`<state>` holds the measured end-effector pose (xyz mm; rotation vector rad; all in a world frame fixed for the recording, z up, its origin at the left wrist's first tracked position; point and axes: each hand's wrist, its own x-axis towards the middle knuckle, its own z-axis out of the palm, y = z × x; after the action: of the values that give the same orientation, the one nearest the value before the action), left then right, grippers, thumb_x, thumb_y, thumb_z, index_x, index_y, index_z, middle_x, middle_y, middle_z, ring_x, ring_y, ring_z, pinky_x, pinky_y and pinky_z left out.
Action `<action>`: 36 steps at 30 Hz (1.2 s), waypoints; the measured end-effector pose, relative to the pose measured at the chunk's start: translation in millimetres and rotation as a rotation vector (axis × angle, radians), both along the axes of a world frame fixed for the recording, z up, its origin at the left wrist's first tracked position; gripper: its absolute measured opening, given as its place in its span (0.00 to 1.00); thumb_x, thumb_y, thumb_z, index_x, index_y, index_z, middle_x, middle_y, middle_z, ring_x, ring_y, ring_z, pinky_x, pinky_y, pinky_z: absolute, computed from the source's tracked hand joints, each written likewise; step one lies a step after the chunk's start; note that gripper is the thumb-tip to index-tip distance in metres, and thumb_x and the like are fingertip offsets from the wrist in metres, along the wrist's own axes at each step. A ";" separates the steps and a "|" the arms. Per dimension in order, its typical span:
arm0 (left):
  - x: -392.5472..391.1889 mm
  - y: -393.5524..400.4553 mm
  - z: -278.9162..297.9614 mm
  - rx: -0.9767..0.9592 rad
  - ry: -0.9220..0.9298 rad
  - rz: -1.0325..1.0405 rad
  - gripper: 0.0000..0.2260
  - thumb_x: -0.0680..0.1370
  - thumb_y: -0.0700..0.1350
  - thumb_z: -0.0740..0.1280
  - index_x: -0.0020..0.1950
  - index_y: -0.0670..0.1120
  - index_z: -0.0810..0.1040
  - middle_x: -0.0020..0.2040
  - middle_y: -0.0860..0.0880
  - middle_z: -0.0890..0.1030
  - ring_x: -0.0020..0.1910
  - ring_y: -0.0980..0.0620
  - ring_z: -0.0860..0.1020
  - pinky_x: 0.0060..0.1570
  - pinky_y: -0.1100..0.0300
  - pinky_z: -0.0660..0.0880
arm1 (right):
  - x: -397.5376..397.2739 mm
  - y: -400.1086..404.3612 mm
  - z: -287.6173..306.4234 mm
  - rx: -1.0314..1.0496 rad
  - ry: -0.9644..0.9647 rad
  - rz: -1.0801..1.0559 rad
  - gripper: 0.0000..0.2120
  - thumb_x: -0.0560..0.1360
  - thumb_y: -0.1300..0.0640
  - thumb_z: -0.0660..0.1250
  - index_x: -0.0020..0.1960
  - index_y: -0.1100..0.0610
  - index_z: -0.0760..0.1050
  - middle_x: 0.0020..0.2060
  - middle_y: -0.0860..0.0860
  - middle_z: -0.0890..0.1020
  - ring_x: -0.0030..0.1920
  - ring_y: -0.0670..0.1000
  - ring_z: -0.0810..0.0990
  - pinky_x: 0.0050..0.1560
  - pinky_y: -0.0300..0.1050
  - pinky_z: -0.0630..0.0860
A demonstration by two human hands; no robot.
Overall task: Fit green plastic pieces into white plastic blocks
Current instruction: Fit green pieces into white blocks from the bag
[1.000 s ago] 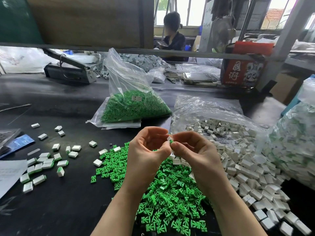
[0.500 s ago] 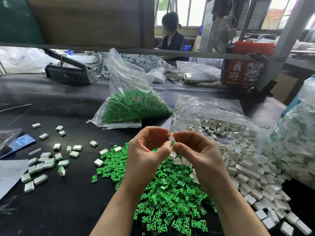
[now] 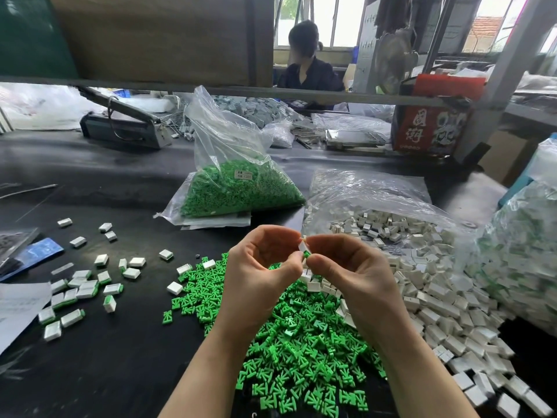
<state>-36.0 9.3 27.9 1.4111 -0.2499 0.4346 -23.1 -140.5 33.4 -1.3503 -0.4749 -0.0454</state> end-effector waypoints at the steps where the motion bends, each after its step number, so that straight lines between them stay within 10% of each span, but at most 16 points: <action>1: 0.0 0.2 0.0 0.001 -0.002 0.000 0.08 0.68 0.45 0.73 0.46 0.48 0.83 0.42 0.47 0.85 0.41 0.52 0.82 0.42 0.62 0.77 | 0.1 -0.1 -0.2 0.002 -0.002 0.003 0.11 0.68 0.57 0.75 0.50 0.51 0.84 0.45 0.53 0.86 0.46 0.49 0.85 0.48 0.37 0.79; 20: -1.2 1.6 -1.9 0.127 -0.062 0.091 0.11 0.69 0.35 0.72 0.46 0.49 0.79 0.42 0.47 0.83 0.42 0.50 0.81 0.42 0.61 0.77 | 0.1 3.1 -6.3 -0.325 -0.087 0.090 0.11 0.78 0.53 0.67 0.58 0.56 0.78 0.44 0.49 0.84 0.44 0.44 0.80 0.44 0.37 0.75; 36: -3.6 -5.0 1.1 0.021 -0.036 -0.056 0.10 0.68 0.33 0.67 0.39 0.48 0.77 0.35 0.49 0.77 0.33 0.58 0.77 0.33 0.67 0.75 | -4.3 2.9 -3.8 -0.441 -0.196 0.006 0.16 0.78 0.51 0.61 0.43 0.64 0.75 0.35 0.57 0.76 0.38 0.60 0.74 0.41 0.63 0.71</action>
<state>-39.5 4.3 29.0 1.4140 -0.3231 0.4131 -27.3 -137.6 29.6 -1.7862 -0.6814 -0.0718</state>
